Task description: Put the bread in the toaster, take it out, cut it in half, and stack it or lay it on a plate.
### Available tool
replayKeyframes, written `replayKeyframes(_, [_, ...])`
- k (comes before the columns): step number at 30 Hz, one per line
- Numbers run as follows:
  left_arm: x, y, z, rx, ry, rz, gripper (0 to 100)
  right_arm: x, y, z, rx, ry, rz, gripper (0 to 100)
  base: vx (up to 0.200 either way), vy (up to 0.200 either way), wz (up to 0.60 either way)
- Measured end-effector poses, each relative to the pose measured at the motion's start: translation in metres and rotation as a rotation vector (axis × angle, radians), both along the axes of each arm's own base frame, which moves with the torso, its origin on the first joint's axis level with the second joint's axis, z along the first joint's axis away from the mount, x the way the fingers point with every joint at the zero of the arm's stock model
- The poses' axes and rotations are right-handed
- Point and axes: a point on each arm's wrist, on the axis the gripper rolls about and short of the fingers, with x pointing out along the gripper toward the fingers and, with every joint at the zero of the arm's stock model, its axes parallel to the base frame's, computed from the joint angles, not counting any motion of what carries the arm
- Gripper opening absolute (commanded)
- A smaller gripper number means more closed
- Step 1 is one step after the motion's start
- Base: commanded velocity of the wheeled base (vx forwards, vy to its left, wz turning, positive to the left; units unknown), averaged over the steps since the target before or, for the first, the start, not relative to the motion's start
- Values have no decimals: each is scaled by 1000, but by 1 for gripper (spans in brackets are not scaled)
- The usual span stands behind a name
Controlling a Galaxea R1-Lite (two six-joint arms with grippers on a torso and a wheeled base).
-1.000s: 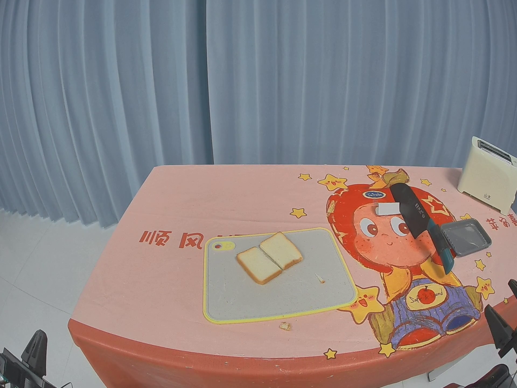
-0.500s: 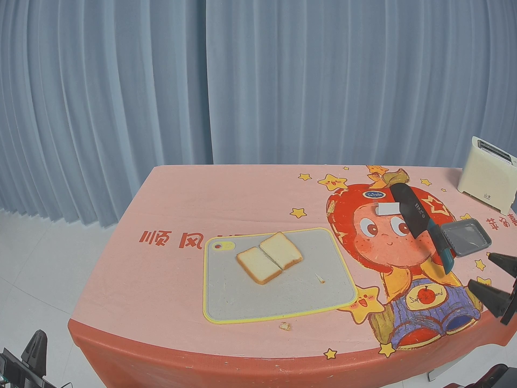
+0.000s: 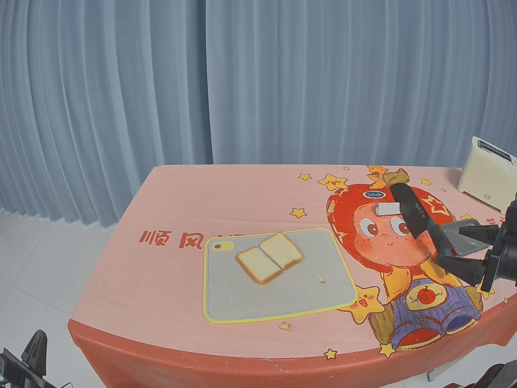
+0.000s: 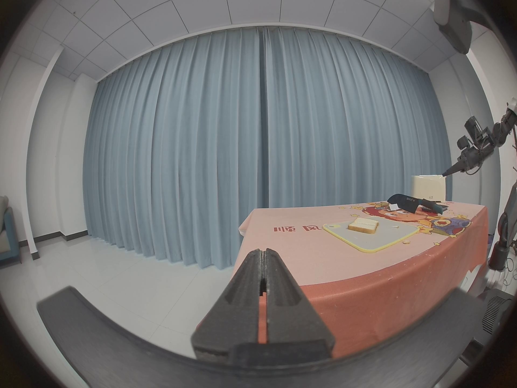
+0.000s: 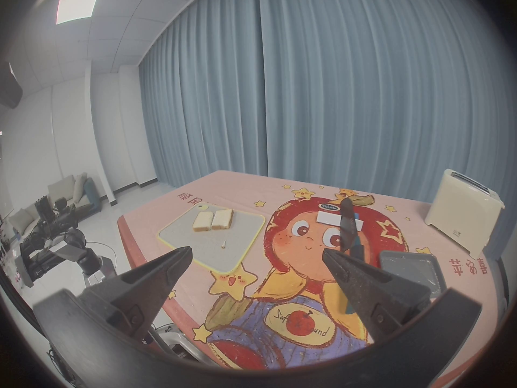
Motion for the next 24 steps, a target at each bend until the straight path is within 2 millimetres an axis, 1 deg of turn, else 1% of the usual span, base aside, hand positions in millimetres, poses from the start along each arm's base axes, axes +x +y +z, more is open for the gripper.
replayKeyframes(6, [0,0,0,-1,0,1,0,19,17,-5,-41,56,37,100,0,0,0])
replayKeyframes(14, [0,0,0,-2,0,1,0,56,49,-2,-16,70,68,100,0,0,0])
replayKeyframes(17, [0,0,0,-2,0,1,0,72,62,-5,-16,66,53,100,0,0,0])
replayKeyframes(24, [0,0,0,-2,0,1,0,107,93,-18,-78,65,-19,100,0,0,0])
